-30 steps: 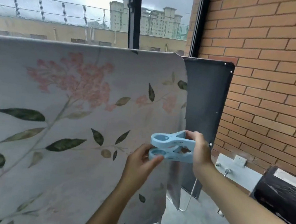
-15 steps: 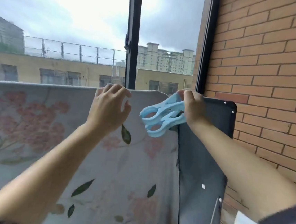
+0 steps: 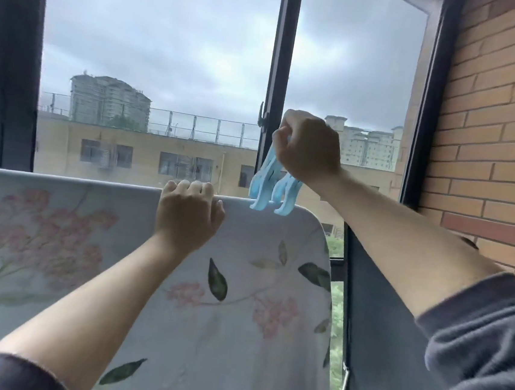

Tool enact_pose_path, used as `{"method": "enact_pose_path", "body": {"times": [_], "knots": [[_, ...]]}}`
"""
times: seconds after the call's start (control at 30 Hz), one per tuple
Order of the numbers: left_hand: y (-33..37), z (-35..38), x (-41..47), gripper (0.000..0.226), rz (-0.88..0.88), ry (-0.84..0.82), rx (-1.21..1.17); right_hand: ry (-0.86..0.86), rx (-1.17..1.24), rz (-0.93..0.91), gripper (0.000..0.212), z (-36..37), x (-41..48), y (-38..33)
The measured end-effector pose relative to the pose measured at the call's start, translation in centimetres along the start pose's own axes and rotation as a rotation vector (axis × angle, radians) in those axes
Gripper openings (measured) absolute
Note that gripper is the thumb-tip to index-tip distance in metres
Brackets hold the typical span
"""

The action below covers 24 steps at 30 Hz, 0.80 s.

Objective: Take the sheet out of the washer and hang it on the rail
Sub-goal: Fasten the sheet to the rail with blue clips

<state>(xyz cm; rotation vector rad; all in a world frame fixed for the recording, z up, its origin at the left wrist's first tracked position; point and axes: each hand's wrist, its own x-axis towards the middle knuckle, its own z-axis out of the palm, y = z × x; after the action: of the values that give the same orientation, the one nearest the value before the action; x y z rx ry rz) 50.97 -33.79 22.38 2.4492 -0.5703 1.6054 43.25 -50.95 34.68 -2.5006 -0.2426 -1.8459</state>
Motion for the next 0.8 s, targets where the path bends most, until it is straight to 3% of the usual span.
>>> {"method": "enact_pose_path", "body": {"times": [0.2, 0.47, 0.67, 0.8], "knots": [[0.2, -0.1, -0.1, 0.035, -0.005, 0.091, 0.0, -0.077, -0.019, -0.131, 0.018, 2.1, 0.4, -0.2], [0.1, 0.3, 0.0, 0.032, 0.008, 0.119, 0.05, -0.239, 0.049, -0.077, 0.023, 4.6, -0.1, -0.4], [0.2, 0.6, 0.1, 0.032, 0.009, 0.085, 0.073, -0.541, 0.114, 0.031, 0.032, 4.1, 1.0, -0.2], [-0.1, 0.5, -0.1, 0.031, 0.018, 0.088, 0.061, -0.518, 0.112, 0.026, 0.035, 3.9, 0.8, -0.4]]}}
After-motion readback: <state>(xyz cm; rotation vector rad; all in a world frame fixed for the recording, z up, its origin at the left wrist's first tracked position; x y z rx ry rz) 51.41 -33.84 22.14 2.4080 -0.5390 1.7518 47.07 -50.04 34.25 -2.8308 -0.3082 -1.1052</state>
